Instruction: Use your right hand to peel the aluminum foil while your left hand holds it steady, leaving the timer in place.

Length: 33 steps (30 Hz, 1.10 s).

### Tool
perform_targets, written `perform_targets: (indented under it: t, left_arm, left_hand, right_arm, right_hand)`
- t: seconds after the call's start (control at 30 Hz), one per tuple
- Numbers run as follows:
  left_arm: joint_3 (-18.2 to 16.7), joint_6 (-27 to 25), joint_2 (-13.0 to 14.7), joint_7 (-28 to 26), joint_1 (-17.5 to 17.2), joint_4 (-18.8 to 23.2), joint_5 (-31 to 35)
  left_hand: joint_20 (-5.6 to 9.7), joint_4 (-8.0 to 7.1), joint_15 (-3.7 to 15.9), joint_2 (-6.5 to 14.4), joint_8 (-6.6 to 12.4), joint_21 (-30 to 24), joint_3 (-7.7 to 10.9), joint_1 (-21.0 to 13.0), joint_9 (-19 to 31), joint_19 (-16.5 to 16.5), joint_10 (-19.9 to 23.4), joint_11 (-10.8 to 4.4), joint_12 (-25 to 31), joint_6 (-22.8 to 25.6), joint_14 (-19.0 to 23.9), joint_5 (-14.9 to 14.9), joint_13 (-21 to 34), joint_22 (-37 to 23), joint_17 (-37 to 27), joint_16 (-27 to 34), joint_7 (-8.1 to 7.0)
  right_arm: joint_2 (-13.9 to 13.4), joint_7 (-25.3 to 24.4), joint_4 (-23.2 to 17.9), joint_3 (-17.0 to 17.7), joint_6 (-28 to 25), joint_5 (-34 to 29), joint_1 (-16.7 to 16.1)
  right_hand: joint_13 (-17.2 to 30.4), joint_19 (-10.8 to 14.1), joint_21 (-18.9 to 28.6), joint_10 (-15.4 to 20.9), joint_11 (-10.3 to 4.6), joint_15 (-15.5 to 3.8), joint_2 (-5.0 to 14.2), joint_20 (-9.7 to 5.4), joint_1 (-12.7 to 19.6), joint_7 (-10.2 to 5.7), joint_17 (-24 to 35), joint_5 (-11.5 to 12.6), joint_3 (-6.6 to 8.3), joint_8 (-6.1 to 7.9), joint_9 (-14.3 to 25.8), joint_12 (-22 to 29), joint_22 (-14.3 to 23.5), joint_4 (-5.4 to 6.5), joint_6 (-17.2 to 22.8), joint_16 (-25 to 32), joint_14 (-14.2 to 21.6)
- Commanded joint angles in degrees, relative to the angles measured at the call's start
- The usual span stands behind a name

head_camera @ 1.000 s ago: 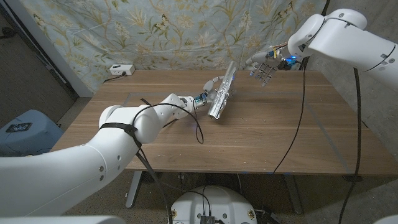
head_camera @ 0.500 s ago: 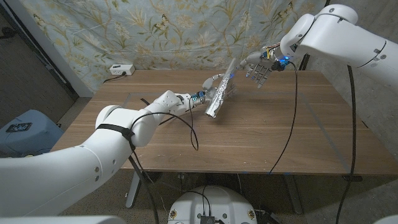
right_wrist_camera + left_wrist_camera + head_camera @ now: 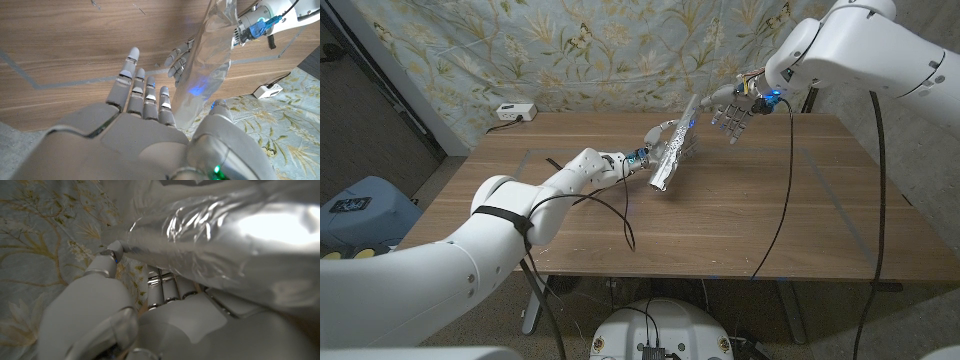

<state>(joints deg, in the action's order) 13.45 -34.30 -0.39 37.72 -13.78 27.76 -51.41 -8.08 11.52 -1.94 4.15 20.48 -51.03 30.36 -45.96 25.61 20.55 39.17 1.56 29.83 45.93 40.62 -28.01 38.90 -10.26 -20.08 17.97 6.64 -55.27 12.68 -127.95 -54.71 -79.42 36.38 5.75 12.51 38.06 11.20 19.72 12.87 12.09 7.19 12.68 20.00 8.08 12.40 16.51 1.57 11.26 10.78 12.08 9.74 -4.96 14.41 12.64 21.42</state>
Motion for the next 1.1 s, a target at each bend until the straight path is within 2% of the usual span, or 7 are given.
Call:
perform_targets:
  t: [0.03, 0.27, 0.47, 0.63, 0.73, 0.83, 1.1]
  left_arm:
    - [1.82, 1.94, 0.40, -0.06, 0.47, -1.72, -3.19]
    - [2.04, 3.12, -0.07, 0.28, 1.20, -3.61, -3.46]
    - [2.08, 3.08, 0.08, -0.22, 0.59, -2.78, -3.66]
    - [1.80, 1.68, 1.48, -4.51, -3.06, 4.76, -4.94]
    - [1.71, 0.00, 3.11, -10.77, -7.06, 14.24, -6.13]
    - [1.76, -0.82, 4.28, -14.63, -9.37, 19.94, -7.60]
    - [1.94, -1.01, 5.95, -23.53, -12.94, 28.47, -11.44]
  left_hand:
    - [-0.05, -2.28, -0.22, 0.80, 7.68, 0.26, 2.92, -1.32, 1.65, 0.00, -0.18, -0.27, -0.20, 1.10, -0.35, -0.25, 0.23, -0.26, -0.12, -0.35, -0.46]
    - [-0.10, -2.29, -0.23, 0.90, 7.78, 0.29, 2.93, -1.42, 1.65, 0.04, -0.07, -0.34, -0.24, 1.15, -0.36, -0.29, 0.28, -0.27, -0.17, -0.35, -0.56]
    - [-0.06, -2.25, -0.17, 0.88, 7.86, 0.34, 2.94, -1.53, 1.68, 0.03, -0.06, -0.27, -0.31, 1.13, -0.33, -0.33, 0.33, -0.27, -0.18, -0.37, -0.64]
    - [-0.05, -2.26, -0.10, 0.88, 8.08, 0.38, 3.01, -1.57, 1.70, 0.02, 0.00, -0.46, -0.41, 1.48, -0.34, -0.39, 0.25, -0.27, -0.16, -0.44, -0.87]
    - [-0.02, -2.12, 0.00, 0.76, 8.19, 0.37, 3.14, -1.72, 1.65, 0.10, 0.13, -0.64, -0.42, 1.67, -0.21, -0.49, 0.24, -0.27, -0.06, -0.50, -0.83]
    - [0.02, -2.17, -0.13, 0.81, 8.25, 0.39, 3.23, -1.74, 1.60, 0.10, 0.17, -0.68, -0.48, 1.78, -0.17, -0.58, 0.20, -0.27, -0.01, -0.57, -0.75]
    - [0.10, -1.90, 0.15, 0.68, 8.61, 0.40, 3.54, -2.22, 1.53, 0.24, 0.49, -0.77, -0.49, 2.39, 0.13, -0.85, 0.18, -0.27, -0.04, -0.53, -1.02]
  right_arm:
    - [-2.45, -16.13, -2.74, -6.16, -0.56, 19.04, 8.02]
    - [-1.17, -27.23, -2.74, -10.90, -0.56, 28.94, 11.97]
    - [0.50, -31.70, -2.14, -14.02, -0.56, 31.75, 13.74]
    - [1.41, -35.13, -1.67, -14.78, -0.56, 33.58, 13.94]
    - [1.69, -34.49, -1.51, -13.67, -0.56, 32.46, 12.52]
    - [1.70, -32.95, -1.27, -12.07, -0.56, 30.81, 10.70]
    - [1.61, -30.98, -1.15, -9.49, -0.56, 28.42, 7.89]
  right_hand:
    - [0.21, 0.61, -0.18, -0.10, -0.16, 0.28, 0.01, -0.25, 0.96, 3.76, 0.23, 0.68, -1.44, -0.19, 0.11, -0.07, 0.24, 0.23, -1.01, -0.12, 0.28]
    - [0.26, 1.02, -0.23, -0.47, -0.14, 0.28, 0.04, -0.24, 1.08, 3.81, 0.14, 1.61, -3.76, -0.18, 0.17, -0.03, 0.22, 1.06, -2.72, -0.22, -0.10]
    - [0.31, 1.21, -0.26, -0.77, -0.13, 0.28, -0.01, -0.23, 1.13, 3.87, 0.08, 2.39, -5.47, -0.14, 0.24, -0.01, 0.20, 1.64, -4.00, -0.28, -0.41]
    - [0.33, 1.44, -0.24, -0.83, -0.13, 0.29, -0.03, -0.23, 1.11, 3.90, 0.14, 2.64, -6.13, -0.11, 0.25, 0.01, 0.19, 1.87, -4.30, -0.22, -0.41]
    - [0.34, 1.56, -0.23, -0.82, -0.13, 0.29, -0.02, -0.24, 1.15, 3.90, 0.20, 2.73, -6.31, -0.08, 0.24, 0.03, 0.19, 1.91, -4.27, -0.17, -0.36]
    - [0.36, 1.64, -0.25, -0.76, -0.13, 0.28, 0.02, -0.23, 1.25, 3.90, 0.20, 2.81, -6.49, -0.05, 0.24, 0.07, 0.19, 1.95, -4.14, -0.18, -0.37]
    - [0.35, 1.67, -0.27, -0.77, -0.13, 0.29, 0.06, -0.24, 1.38, 3.90, 0.20, 2.92, -6.71, -0.06, 0.24, 0.05, 0.19, 1.99, -4.09, -0.18, -0.34]
